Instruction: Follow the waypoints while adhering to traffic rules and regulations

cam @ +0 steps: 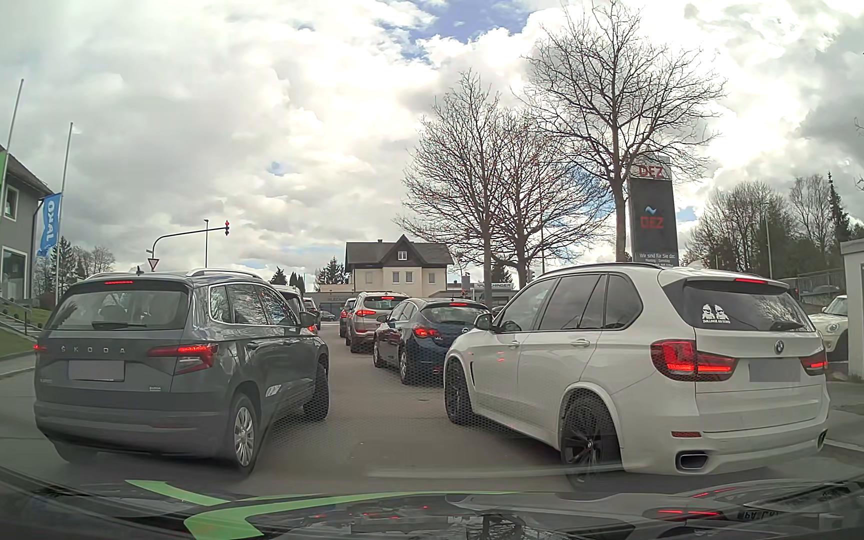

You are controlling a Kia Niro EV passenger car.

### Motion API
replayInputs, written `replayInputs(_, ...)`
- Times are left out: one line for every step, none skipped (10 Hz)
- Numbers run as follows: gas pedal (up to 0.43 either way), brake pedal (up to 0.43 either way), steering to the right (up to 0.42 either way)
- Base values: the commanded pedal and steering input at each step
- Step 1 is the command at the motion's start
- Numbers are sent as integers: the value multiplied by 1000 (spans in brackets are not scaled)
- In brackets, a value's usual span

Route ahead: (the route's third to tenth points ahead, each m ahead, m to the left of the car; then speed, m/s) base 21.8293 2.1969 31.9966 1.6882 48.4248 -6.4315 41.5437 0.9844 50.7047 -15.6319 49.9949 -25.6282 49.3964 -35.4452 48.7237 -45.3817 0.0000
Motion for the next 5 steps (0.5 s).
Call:
replayInputs(0, 287, 571)
replayInputs(0, 287, 571)
replayInputs(0, 287, 571)
replayInputs(0, 287, 572)
replayInputs(0, 287, 571)
